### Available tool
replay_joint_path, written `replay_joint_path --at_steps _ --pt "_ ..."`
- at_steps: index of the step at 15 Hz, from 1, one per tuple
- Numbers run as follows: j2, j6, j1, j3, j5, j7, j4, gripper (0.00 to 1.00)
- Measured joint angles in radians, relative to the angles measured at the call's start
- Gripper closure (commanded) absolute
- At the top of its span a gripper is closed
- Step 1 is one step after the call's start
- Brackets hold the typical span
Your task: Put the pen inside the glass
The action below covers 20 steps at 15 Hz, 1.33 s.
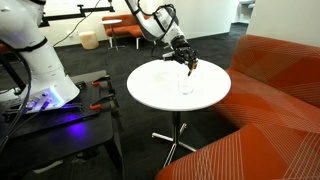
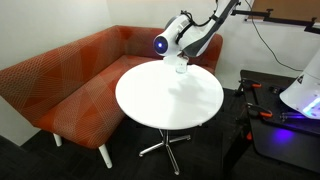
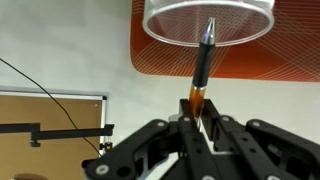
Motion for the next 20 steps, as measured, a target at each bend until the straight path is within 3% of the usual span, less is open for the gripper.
replay_joint_path --at_steps 1,3,9,11,20 --pt "0.005 0.000 0.000 0.002 0.000 0.000 0.004 0.59" --pt "0.013 0.000 0.000 0.008 0.000 0.000 0.010 0.51" --pt "0.007 -0.005 0.010 0.019 0.001 0.000 0.018 0.05" --pt "-0.014 -0.018 0.018 0.020 0.004 0.001 0.016 0.00" --pt "-0.256 -0.113 0.044 0.051 0.084 0.020 -0.078 0.00"
